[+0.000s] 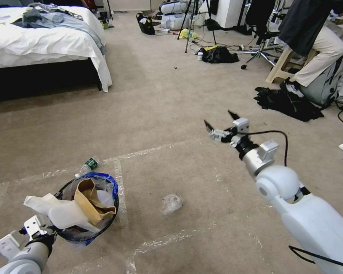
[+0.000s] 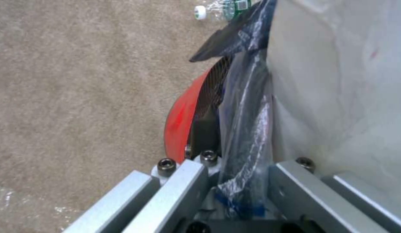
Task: Pick up the trash bin and place the garbage on the floor into it.
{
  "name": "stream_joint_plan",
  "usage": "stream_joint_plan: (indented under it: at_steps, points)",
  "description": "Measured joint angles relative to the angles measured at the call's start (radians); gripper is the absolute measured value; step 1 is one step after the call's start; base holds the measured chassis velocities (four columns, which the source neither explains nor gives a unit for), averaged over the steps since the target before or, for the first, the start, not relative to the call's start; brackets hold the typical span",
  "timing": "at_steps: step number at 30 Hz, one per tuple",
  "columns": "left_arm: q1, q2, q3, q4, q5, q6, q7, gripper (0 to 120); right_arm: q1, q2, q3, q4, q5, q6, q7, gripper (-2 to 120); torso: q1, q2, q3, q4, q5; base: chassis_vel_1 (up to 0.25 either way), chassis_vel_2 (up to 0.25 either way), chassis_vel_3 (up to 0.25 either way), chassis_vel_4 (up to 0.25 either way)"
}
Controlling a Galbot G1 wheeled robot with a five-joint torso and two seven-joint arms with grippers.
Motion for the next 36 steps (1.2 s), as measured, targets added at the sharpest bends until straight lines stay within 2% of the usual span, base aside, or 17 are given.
stream_joint_plan:
  at_steps: [2, 4, 8, 9, 10, 11, 13, 16, 17, 18, 21, 22, 24, 27, 36]
  points:
    - [0.004, 0.000, -0.004, -0.003, -0.002, 0.001, 0.000, 0, 0.006, -0.004, -0.026, -0.009, -0.010, -0.008, 0.002, 100, 0.000, 0.000, 0.000, 0.0000, 0.0001, 0.000, 0.000, 0.000, 0.000]
    - [0.011, 0.000, -0.012, -0.012, -0.005, 0.001, 0.000, 0, 0.027, -0.011, -0.133, -0.054, -0.046, -0.061, 0.014, 100, 0.000, 0.000, 0.000, 0.0000, -0.0001, 0.000, 0.000, 0.000, 0.000]
    - [0.013, -0.003, -0.013, -0.018, -0.005, 0.001, 0.000, 0, 0.031, -0.009, -0.180, -0.083, -0.062, -0.092, 0.015, 99, 0.000, 0.000, 0.000, 0.0000, 0.0000, 0.000, 0.000, 0.000, 0.000]
    - [0.015, -0.007, -0.013, -0.022, -0.005, 0.001, 0.000, 0, 0.036, -0.001, -0.223, -0.113, -0.061, -0.144, 0.016, 99, 0.000, 0.000, 0.000, -0.0001, 0.0000, 0.000, 0.000, 0.000, 0.000]
    - [0.015, -0.007, -0.013, -0.022, -0.005, 0.001, 0.000, 0, 0.036, -0.001, -0.223, -0.113, -0.061, -0.144, 0.016, 99, 0.000, 0.000, 0.000, -0.0001, 0.0000, 0.000, 0.000, 0.000, 0.000]
    - [0.017, -0.011, -0.011, -0.024, -0.004, 0.001, 0.000, 0, 0.043, 0.008, -0.262, -0.139, -0.038, -0.202, 0.028, 99, 0.000, 0.000, 0.000, -0.0001, 0.0001, 0.000, 0.000, 0.000, 0.000]
    - [0.019, -0.018, -0.006, -0.026, 0.001, 0.000, 0.000, 0, 0.061, 0.020, -0.308, -0.181, -0.005, -0.263, 0.032, 99, 0.000, 0.000, 0.000, 0.0000, -0.0001, 0.000, 0.000, 0.000, 0.000]
    - [0.020, -0.022, -0.002, -0.027, 0.005, -0.001, 0.002, 0, 0.074, 0.028, -0.334, -0.209, 0.019, -0.300, 0.022, 99, 0.000, 0.000, 0.000, 0.0000, -0.0001, 0.000, 0.000, 0.000, 0.000]
    - [0.021, -0.026, 0.001, -0.028, 0.009, -0.004, 0.003, 0, 0.098, 0.041, -0.369, -0.256, 0.044, -0.358, -0.014, 99, 0.000, 0.000, 0.000, -0.0002, 0.0000, 0.000, 0.000, 0.000, 0.000]
    - [0.021, -0.026, 0.001, -0.028, 0.009, -0.004, 0.003, 0, 0.098, 0.041, -0.369, -0.256, 0.044, -0.358, -0.014, 99, 0.000, 0.000, 0.000, -0.0002, 0.0000, 0.000, 0.000, 0.000, 0.000]
    - [0.024, -0.034, 0.003, -0.030, 0.017, -0.008, 0.005, 0, 0.159, 0.080, -0.427, -0.368, 0.055, -0.432, -0.117, 100, 0.000, 0.000, 0.000, 0.0000, -0.0002, 0.000, 0.000, 0.000, 0.000]
    - [0.024, -0.034, 0.003, -0.030, 0.017, -0.008, 0.005, 0, 0.159, 0.080, -0.427, -0.368, 0.055, -0.432, -0.117, 100, 0.000, 0.000, 0.000, 0.0000, -0.0002, 0.000, 0.000, 0.000, 0.000]
    - [0.027, -0.043, 0.003, -0.031, 0.023, -0.012, 0.006, 0, 0.201, 0.125, -0.471, -0.455, 0.064, -0.462, -0.157, 99, 0.000, 0.000, 0.000, 0.0000, -0.0001, 0.000, 0.000, 0.000, 0.000]
    - [0.029, -0.046, 0.003, -0.031, 0.025, -0.014, 0.007, 0, 0.214, 0.154, -0.485, -0.492, 0.065, -0.473, -0.162, 99, 0.000, 0.000, 0.000, -0.0001, -0.0001, 0.000, 0.000, 0.000, 0.000]
    - [0.031, -0.055, -0.011, -0.031, 0.027, -0.022, 0.010, 0, 0.292, 0.368, -0.552, -0.727, -0.008, -0.459, -0.233, 99, 0.000, 0.000, 0.000, 0.0003, 0.0000, 0.000, 0.000, 0.000, 0.000]
